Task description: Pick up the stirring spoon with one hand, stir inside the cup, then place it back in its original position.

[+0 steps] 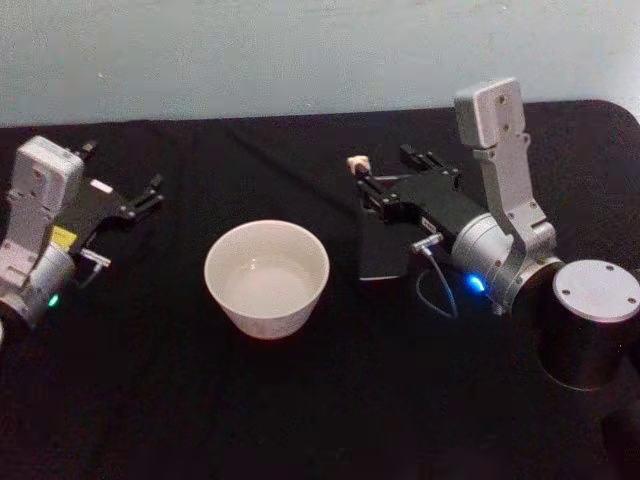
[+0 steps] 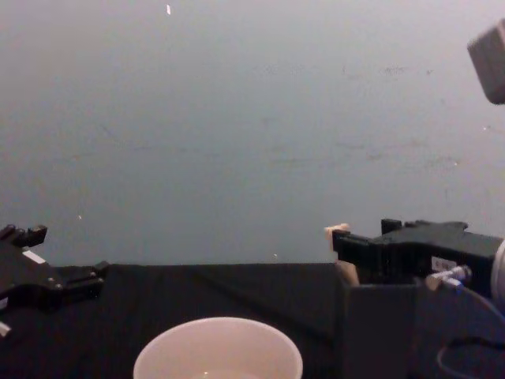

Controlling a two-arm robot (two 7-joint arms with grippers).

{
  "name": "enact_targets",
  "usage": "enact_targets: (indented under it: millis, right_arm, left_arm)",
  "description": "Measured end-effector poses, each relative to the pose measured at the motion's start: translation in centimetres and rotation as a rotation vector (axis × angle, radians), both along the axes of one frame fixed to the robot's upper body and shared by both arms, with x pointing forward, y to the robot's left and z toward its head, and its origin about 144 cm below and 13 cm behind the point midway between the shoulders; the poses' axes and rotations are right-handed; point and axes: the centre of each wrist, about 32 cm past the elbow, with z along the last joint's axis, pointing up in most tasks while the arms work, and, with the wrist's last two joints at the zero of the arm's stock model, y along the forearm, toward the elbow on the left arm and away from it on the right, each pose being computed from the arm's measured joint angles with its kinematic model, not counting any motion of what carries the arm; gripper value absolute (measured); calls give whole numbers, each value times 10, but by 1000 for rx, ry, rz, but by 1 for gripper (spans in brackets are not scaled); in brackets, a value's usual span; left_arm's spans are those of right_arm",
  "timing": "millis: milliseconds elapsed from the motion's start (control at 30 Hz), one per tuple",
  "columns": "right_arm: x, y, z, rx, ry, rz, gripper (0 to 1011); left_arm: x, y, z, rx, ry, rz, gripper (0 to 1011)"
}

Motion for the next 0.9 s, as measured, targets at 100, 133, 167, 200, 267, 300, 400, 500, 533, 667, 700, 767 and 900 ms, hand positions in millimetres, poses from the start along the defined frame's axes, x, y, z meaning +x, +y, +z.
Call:
enact_targets:
  millis: [100, 133, 167, 200, 267, 300, 400, 500, 533, 667, 700, 767, 900]
  right_arm:
    - [0, 0, 0, 0, 0, 0, 737]
    - [0, 0, 0, 0, 0, 0, 765]
    - [0, 0, 0, 0, -1, 0, 794]
    - [0, 0, 0, 0, -1, 0, 812]
    - [0, 0, 0, 0, -1, 0, 885]
    - [0, 0, 0, 0, -1, 0, 918]
    - [0, 0, 0, 1, -1, 0, 980]
    - [0, 0, 0, 1, -1, 0, 1000]
    - [0, 0, 0, 1, -1, 1, 1002]
    - [0, 0, 0, 1, -1, 1, 1002]
    - [-1, -1, 1, 8, -14, 5, 1002]
    - [-1, -4, 5, 22, -48, 7, 1000]
    - [1, -13, 13, 50, -110, -13, 1002]
  left_arm:
    - [0, 0, 0, 0, 0, 0, 1001]
    - [0, 0, 0, 0, 0, 0, 1001]
    - [0, 0, 0, 0, 0, 0, 1001]
    - [0, 0, 0, 0, 0, 0, 1001]
    - [0, 0, 0, 0, 0, 0, 1001]
    - [0, 0, 0, 0, 0, 0, 1001]
    - [0, 0, 0, 0, 0, 0, 1001]
    - [0, 0, 0, 0, 0, 0, 1001]
    - [0, 0, 0, 0, 0, 0, 1001]
    - [0, 0, 0, 0, 0, 0, 1001]
    - [0, 0, 0, 0, 0, 0, 1001]
    - [0, 0, 0, 0, 0, 0, 1001]
    - [0, 0, 0, 0, 0, 0, 1001]
